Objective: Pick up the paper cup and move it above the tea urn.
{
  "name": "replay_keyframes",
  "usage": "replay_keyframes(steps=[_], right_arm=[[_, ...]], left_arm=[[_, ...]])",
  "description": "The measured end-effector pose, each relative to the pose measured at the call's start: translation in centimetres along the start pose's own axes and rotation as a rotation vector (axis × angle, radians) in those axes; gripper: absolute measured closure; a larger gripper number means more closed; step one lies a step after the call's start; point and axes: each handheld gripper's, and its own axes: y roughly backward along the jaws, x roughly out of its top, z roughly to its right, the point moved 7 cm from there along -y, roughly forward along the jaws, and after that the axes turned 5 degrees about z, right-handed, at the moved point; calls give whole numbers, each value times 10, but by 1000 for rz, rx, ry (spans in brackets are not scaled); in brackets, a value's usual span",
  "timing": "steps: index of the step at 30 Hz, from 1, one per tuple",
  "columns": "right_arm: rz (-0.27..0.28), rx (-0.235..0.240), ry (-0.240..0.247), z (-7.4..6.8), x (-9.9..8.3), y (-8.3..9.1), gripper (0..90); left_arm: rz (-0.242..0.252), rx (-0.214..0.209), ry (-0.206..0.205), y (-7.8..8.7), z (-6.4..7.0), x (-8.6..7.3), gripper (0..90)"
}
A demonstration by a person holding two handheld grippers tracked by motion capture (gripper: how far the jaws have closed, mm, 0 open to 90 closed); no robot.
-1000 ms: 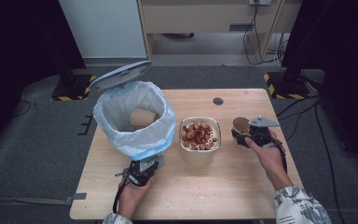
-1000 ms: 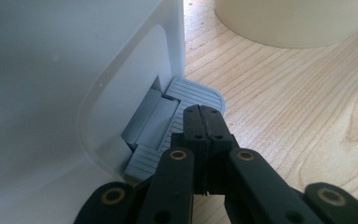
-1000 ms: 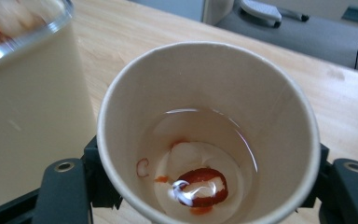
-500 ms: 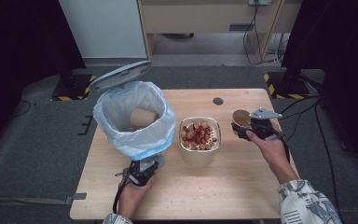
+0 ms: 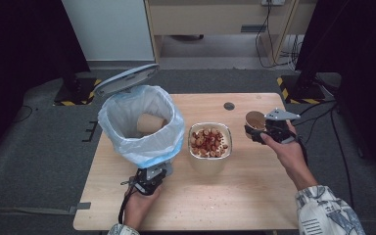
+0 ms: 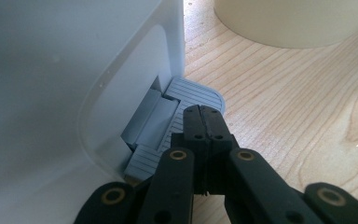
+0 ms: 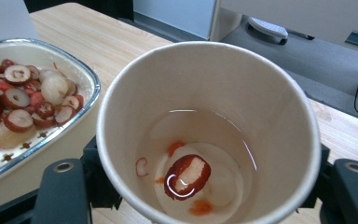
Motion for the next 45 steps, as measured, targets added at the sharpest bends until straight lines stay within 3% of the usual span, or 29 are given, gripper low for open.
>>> replay_keyframes(steps=[20, 45], right_arm=[[-7, -9, -1, 4, 8, 4, 314], [24, -32, 77, 14, 41, 11, 351]], left_arm=[[0, 0, 3, 0, 0, 0, 894], [1, 0, 1, 0, 0, 0, 894]])
